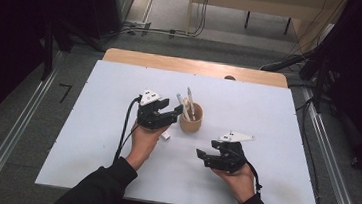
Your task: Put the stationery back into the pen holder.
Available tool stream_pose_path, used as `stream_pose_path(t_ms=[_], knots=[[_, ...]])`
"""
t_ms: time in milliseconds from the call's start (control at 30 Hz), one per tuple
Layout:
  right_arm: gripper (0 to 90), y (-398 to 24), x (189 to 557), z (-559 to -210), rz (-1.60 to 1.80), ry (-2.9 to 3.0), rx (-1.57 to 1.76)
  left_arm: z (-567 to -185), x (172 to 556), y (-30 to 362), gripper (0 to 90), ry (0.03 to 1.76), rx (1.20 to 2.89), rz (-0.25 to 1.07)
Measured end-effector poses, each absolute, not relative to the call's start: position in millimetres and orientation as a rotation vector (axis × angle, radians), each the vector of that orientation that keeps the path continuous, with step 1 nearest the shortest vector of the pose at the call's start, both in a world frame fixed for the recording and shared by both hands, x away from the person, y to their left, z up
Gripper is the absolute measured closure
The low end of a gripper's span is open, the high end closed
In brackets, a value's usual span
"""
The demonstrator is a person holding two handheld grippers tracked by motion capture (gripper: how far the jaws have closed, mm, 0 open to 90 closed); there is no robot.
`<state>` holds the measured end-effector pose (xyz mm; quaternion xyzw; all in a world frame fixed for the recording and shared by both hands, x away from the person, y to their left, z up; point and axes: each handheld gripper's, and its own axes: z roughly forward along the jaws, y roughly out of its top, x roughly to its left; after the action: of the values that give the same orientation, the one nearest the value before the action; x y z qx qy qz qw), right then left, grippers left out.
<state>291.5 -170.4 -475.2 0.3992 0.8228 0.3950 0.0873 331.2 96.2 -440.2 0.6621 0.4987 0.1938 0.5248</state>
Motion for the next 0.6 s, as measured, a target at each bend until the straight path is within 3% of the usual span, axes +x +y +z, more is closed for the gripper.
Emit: stream_pose_path(t_ms=[267,600], knots=[[26.9,-168.7,290.5,-474.7,1.175,2.449,1.181,-440.7,321.7,109.1,25.6,1.22,1.576,0.412],[26.2,-162.9,286.1,-474.5,1.169,2.443,1.156,-448.1,310.2,130.4,22.4,1.265,1.57,0.39]])
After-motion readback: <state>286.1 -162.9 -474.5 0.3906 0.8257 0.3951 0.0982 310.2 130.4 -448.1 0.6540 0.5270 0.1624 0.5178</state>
